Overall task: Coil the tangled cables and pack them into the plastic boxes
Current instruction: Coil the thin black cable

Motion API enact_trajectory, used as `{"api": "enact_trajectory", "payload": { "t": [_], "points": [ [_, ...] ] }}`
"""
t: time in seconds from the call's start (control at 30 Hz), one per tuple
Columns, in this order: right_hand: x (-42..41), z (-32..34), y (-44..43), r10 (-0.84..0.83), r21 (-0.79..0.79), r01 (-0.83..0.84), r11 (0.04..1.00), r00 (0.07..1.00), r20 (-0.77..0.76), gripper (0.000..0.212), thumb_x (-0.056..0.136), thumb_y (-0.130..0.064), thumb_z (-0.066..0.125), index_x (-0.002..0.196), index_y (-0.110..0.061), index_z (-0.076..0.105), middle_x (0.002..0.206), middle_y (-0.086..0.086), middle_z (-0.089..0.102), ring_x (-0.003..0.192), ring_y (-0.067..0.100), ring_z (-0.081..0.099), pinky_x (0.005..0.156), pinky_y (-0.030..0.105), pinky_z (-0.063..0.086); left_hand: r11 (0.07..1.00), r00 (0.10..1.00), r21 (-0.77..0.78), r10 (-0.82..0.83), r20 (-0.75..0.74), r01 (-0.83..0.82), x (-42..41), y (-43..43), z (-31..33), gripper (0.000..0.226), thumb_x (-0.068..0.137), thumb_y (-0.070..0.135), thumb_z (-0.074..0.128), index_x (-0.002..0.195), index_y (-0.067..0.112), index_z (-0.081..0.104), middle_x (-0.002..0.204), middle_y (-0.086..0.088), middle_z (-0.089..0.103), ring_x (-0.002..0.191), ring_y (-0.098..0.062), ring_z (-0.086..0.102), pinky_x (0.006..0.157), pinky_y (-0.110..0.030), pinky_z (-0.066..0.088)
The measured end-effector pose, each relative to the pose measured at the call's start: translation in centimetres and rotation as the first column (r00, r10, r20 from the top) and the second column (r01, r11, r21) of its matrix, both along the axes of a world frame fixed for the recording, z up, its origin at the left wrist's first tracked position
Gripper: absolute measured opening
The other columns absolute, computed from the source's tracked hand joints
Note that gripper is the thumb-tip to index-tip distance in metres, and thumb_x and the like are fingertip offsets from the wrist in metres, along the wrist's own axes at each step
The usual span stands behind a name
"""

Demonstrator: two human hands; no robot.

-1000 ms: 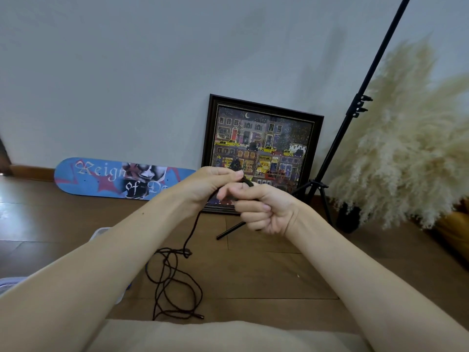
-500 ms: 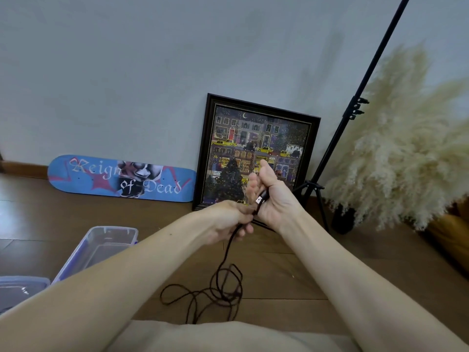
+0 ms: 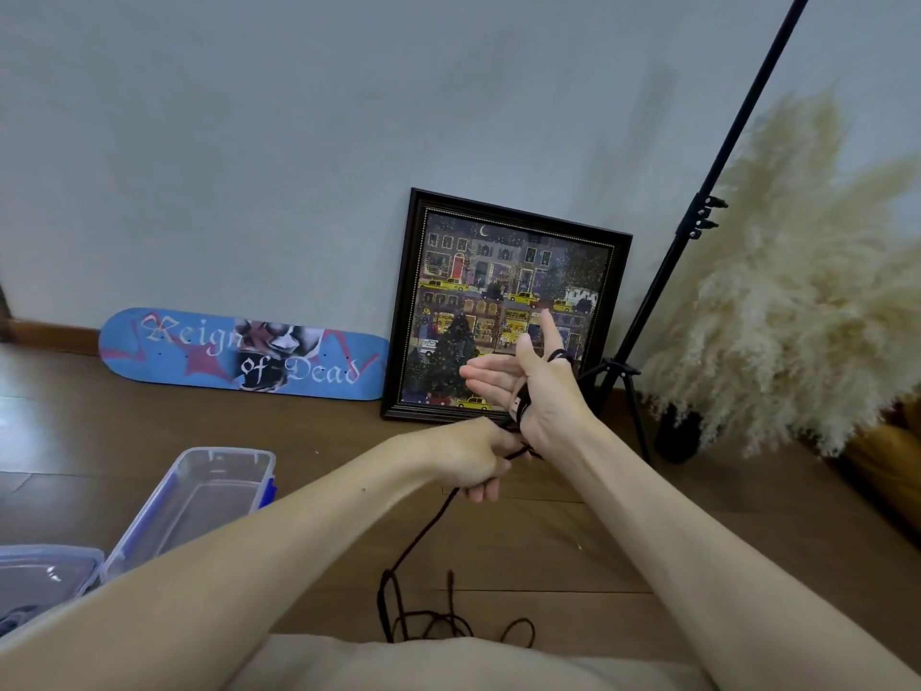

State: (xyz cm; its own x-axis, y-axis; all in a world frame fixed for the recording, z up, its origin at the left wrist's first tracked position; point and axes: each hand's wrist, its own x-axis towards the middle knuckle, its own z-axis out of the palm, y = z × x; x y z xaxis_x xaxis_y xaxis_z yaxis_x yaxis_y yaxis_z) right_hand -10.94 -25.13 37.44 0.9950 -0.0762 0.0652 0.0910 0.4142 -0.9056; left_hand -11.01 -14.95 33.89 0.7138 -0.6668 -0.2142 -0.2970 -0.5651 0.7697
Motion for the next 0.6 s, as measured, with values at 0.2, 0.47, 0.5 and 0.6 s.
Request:
{"api": "enact_trajectory", "payload": {
  "t": [0.2, 0.47, 0.5, 0.6],
  "points": [
    [-0.2, -0.4, 0.2, 0.062, -0.204, -0.064, 0.977, 0.998, -0.015, 0.051, 0.106, -0.015, 0.032, 0.152, -0.032, 0.017, 0.072, 0.025, 0.068, 0.063, 0.031, 0.071, 0.058, 0.037, 0.06, 0.997, 0.997, 0.025, -0.078, 0.028, 0.077, -0.7, -0.1, -0.1, 0.04, 0.1, 0.003, 0.03, 0.14, 0.007, 0.039, 0.065, -0.003, 0.053, 0.035, 0.0, 0.047, 0.052, -0.017, 0.041],
    [0.4, -1.5, -0.1, 0.009, -0.793, 0.044, 0.608, 0.998, 0.062, 0.047, 0.104, -0.013, 0.037, 0.148, -0.029, 0.032, 0.056, 0.005, 0.057, 0.037, 0.004, 0.049, 0.04, 0.019, 0.042, 0.998, 0.986, -0.01, 0.059, 0.155, -0.058, 1.0, 1.6, 0.7, 0.017, 0.094, 0.008, 0.053, 0.089, -0.001, 0.067, 0.06, 0.002, 0.058, 0.038, 0.001, 0.049, 0.06, -0.025, 0.048],
    [0.5, -1.7, -0.1, 0.016, -0.82, 0.035, 0.572, 0.998, 0.054, 0.046, 0.104, -0.014, 0.038, 0.147, -0.027, 0.034, 0.056, 0.003, 0.054, 0.036, 0.002, 0.046, 0.04, 0.018, 0.04, 0.997, 0.981, -0.007, 0.079, 0.178, -0.079, 1.1, 1.8, 0.8, 0.02, 0.093, 0.01, 0.055, 0.075, 0.006, 0.065, 0.059, 0.002, 0.057, 0.037, 0.002, 0.049, 0.059, -0.023, 0.047],
    [0.4, -1.7, -0.1, 0.025, -0.871, -0.002, 0.491, 1.0, 0.012, 0.038, 0.104, -0.013, 0.038, 0.14, -0.02, 0.045, 0.062, 0.004, 0.054, 0.043, 0.004, 0.047, 0.042, 0.016, 0.041, 0.99, 0.959, -0.007, 0.139, 0.245, -0.142, 1.4, 2.4, 0.8, 0.033, 0.089, 0.017, 0.063, 0.057, 0.017, 0.058, 0.054, 0.003, 0.057, 0.037, 0.002, 0.048, 0.052, -0.014, 0.042]
  ]
}}
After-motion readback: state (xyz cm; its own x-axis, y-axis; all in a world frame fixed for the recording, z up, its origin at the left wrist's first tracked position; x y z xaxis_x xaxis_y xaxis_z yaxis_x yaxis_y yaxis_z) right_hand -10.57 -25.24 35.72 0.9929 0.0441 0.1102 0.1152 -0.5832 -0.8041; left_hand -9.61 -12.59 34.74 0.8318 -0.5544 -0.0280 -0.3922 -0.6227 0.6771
